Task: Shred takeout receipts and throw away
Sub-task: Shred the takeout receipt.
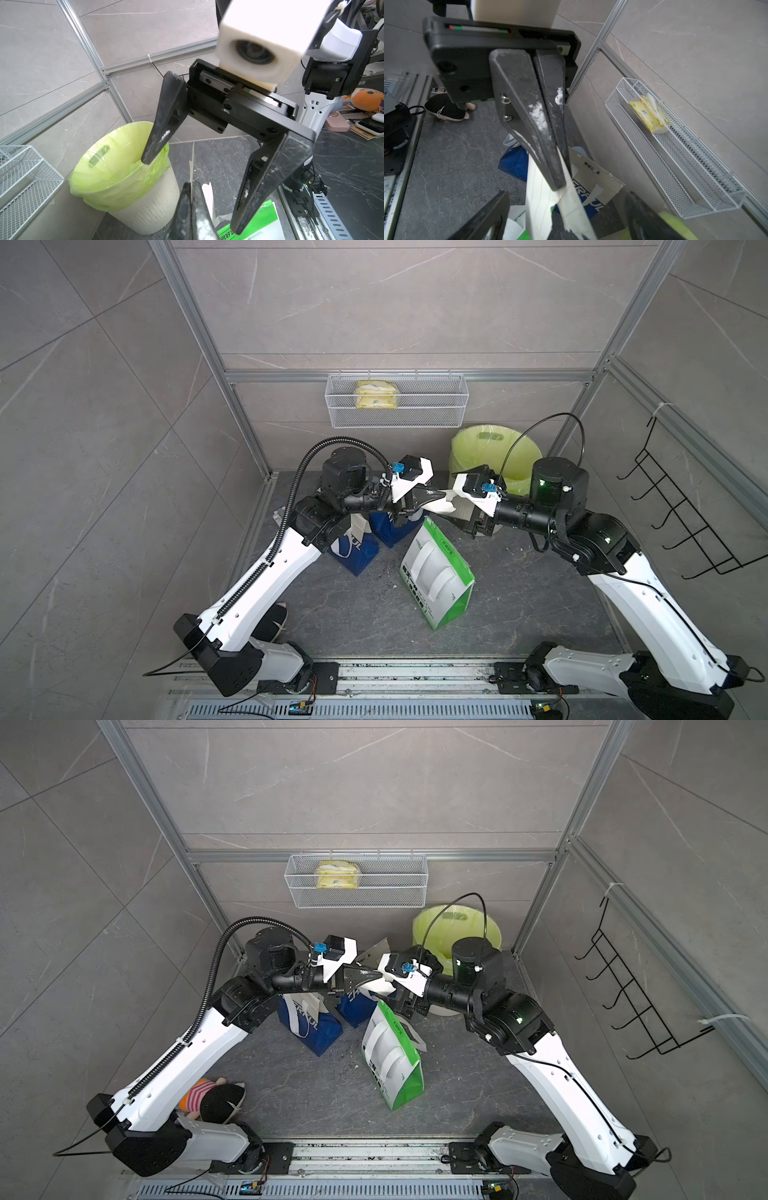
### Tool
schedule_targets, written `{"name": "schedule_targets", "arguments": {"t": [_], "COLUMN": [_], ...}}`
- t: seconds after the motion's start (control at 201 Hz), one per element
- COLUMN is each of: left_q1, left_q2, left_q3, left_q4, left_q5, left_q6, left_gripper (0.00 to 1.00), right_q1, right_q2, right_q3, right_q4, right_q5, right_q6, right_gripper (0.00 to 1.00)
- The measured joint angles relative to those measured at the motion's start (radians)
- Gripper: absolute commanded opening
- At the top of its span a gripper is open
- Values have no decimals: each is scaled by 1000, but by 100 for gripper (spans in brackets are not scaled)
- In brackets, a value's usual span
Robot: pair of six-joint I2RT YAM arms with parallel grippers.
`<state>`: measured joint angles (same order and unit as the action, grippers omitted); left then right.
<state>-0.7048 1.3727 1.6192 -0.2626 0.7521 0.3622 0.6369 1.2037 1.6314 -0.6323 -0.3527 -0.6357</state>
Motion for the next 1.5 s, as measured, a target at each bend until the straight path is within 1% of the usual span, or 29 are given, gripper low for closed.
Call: {"name": "schedule_targets", "arguments": {"t": [0.04,0.075,0.164,0.219,0.289,0.378,0.453,0.488,0.523,0.578,0.647,0.807,0.941,1.175,1.359,1.499], "left_q1": [-1,-2,-2,-2,-2,-3,-5,-5,-5,-7,-9,-9,-13,-19,19,50], "left_q2": [0,-1,-3,-5,-9,-11,-12,-13,-13,-13,-13,-12,3,72,112,151], "left_q3": [0,0,0,0,0,0,0,0,0,0,0,0,0,0,0,2], "left_q4": [0,0,0,0,0,0,0,0,0,0,2,18,81,219,361,469], "left_q5": [6,10,13,12,12,13,14,14,14,14,14,6,-19,-25,-128,-197], "left_q6": [5,7,11,13,14,14,14,14,14,14,13,-27,-158,-444,-645,-797], "left_gripper": [0,0,0,0,0,0,0,0,0,0,0,0,0,0,0,0], "right_q1": [0,0,0,-1,-2,-2,-2,-2,-2,-2,-2,-3,-4,-4,29,32], "right_q2": [1,1,1,1,1,1,1,1,1,2,3,2,-29,-120,-182,-218], "right_q3": [0,0,5,10,16,20,22,23,24,24,24,22,-21,-171,-243,-286], "right_q4": [0,0,-2,-6,-12,-16,-23,-26,-28,-32,-35,-27,40,195,221,233], "right_q5": [-4,-6,-14,-19,-31,-45,-50,-54,-56,-61,-65,-66,-39,93,114,114], "right_q6": [-15,-18,-17,-27,-30,-31,-36,-38,-38,-40,-44,-34,-31,-34,-42,-38], "right_gripper": [50,41,22,15,15,25,30,30,27,18,0,0,0,0,0,0]}}
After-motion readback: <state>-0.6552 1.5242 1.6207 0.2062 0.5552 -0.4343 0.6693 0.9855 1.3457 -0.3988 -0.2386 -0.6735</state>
